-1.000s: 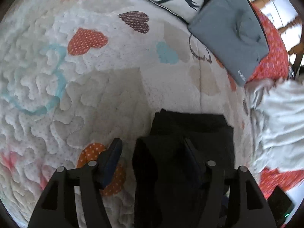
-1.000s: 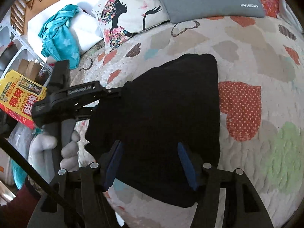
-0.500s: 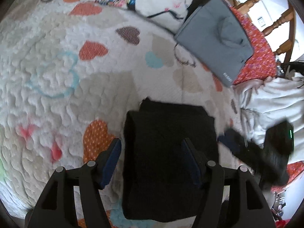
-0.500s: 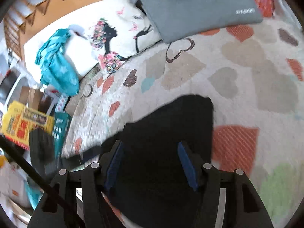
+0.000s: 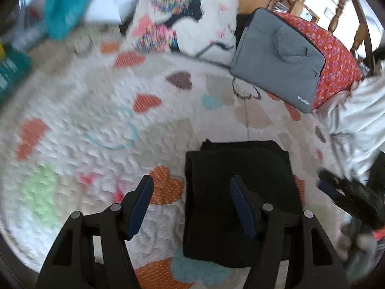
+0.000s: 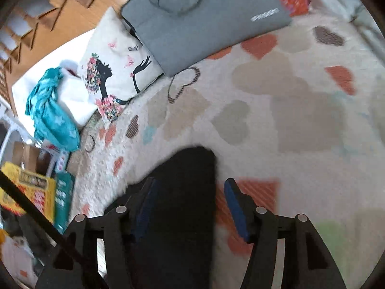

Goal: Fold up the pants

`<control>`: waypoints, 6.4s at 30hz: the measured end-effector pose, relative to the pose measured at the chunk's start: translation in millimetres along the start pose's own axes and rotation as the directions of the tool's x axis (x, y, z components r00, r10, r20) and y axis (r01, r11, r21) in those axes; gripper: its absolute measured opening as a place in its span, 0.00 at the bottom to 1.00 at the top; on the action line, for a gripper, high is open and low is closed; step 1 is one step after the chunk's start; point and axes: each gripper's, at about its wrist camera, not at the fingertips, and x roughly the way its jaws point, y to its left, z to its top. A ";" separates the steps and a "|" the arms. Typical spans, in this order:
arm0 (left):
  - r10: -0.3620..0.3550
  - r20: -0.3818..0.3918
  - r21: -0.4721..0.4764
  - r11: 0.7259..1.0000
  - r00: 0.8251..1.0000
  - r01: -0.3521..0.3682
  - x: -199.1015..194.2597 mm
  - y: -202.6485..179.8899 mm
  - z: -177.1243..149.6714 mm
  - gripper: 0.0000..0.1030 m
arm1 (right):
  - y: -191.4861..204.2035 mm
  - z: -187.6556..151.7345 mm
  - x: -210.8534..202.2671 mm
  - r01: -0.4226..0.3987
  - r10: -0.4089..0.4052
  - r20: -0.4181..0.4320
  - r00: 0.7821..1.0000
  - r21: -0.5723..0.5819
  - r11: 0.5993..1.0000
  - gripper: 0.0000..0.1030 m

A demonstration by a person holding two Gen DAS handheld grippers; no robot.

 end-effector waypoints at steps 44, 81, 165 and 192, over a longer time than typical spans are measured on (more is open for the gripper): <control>0.134 -0.022 0.169 0.977 0.991 -0.128 -27.6 -89.1 -73.2 0.84 | -12.7 -122.2 -34.1 0.193 -0.189 0.051 0.981 -0.107 0.975 0.65; 0.077 -0.089 0.127 0.990 0.993 -0.066 -8.6 -74.8 -74.6 0.84 | -11.1 -123.6 -22.6 0.233 -0.231 0.033 0.973 -0.133 0.963 0.69; -0.492 -0.290 -0.285 0.863 0.821 0.417 199.1 -36.1 108.4 0.60 | -34.6 107.5 112.4 0.104 -0.103 0.007 0.995 -0.074 0.992 0.39; -0.125 -0.217 -0.033 0.992 0.968 0.121 124.8 -54.0 78.3 0.68 | 10.7 -23.1 15.9 0.080 -0.050 0.166 0.985 -0.181 0.980 0.62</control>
